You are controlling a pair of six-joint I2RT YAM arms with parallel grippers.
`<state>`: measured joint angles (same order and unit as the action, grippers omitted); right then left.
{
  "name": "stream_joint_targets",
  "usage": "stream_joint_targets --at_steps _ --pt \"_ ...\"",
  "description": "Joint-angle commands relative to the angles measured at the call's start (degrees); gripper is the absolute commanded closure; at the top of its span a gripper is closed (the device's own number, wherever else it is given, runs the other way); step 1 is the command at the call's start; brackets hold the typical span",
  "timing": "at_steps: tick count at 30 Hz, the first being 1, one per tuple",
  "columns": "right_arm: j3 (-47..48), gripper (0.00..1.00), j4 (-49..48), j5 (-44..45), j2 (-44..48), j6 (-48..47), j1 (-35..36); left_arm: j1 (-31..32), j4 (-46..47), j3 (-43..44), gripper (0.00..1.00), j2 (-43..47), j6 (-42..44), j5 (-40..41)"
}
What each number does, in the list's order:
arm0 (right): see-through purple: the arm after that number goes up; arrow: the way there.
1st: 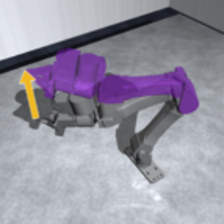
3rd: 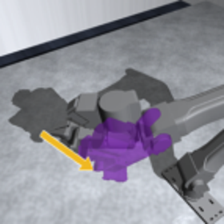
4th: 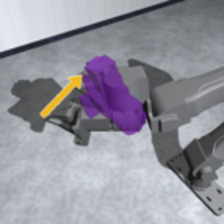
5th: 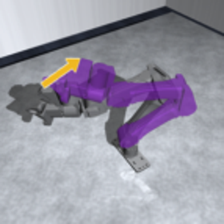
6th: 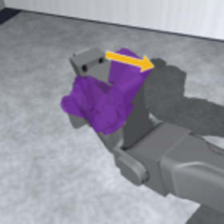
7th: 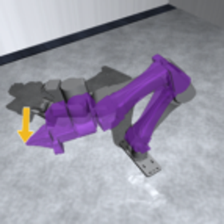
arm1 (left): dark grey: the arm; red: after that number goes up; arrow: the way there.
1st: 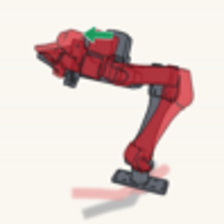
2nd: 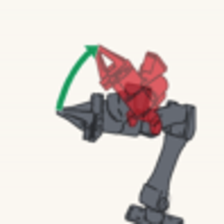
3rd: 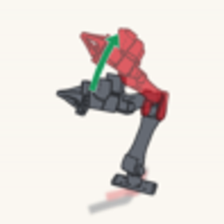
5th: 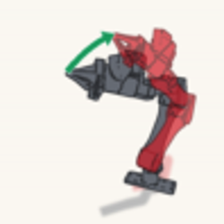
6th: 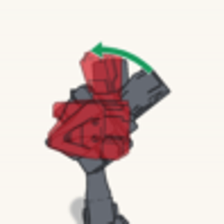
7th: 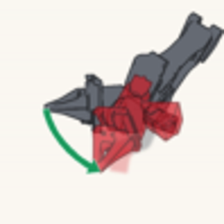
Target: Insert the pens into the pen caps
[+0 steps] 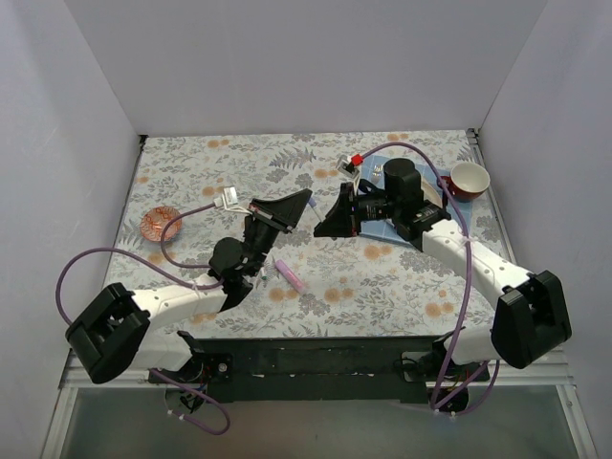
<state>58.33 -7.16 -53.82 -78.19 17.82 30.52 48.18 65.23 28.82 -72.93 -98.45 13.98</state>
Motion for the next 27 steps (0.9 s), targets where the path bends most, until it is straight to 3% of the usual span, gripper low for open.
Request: stream_joint_targets --at_steps 1,3,6,9,16,21,22,23,25,26,27 --pt "12.87 0.99 -32.84 20.07 -2.84 4.52 -7.24 11.23 -21.87 -2.55 1.00 -4.68 -2.71 -35.25" --pt "11.20 0.99 -31.87 21.56 -2.41 1.79 -6.71 11.49 -27.76 0.36 1.00 -6.17 -1.12 -35.16" --pt "11.02 0.99 -29.85 22.96 -1.17 -1.64 -6.18 11.49 -21.40 -1.75 1.00 -8.89 -5.86 -36.39" --pt "10.94 0.99 -29.66 24.20 -0.82 -2.71 -6.09 11.49 -25.04 0.00 1.00 -10.04 -4.21 -35.87" --pt "9.53 0.99 -25.80 23.77 0.67 -2.53 -6.18 10.88 -38.84 3.43 1.00 -1.10 5.02 -28.76" --pt "5.06 0.99 -20.26 19.29 3.92 -1.13 -6.09 6.49 -52.47 7.56 0.99 7.08 9.86 -20.69" --pt "1.65 0.99 -20.00 18.50 4.71 -1.04 -6.00 4.83 -54.31 9.66 0.90 8.23 10.90 -19.61" --pt "0.22 0.99 -19.65 17.36 6.20 -0.95 -5.74 4.03 -56.68 11.07 0.71 10.59 11.61 -18.47" --pt "-4.24 0.99 -18.25 16.12 7.35 -1.04 -4.95 1.75 -58.54 15.27 0.55 12.19 14.06 -16.62" --pt "-6.19 0.99 -17.46 14.99 8.57 -1.04 -4.60 1.22 -60.29 16.96 0.42 12.72 15.12 -16.61" --pt "-8.21 0.99 -17.19 14.89 9.37 -1.04 -3.55 0.69 -61.35 18.71 0.38 12.98 16.27 -16.35"
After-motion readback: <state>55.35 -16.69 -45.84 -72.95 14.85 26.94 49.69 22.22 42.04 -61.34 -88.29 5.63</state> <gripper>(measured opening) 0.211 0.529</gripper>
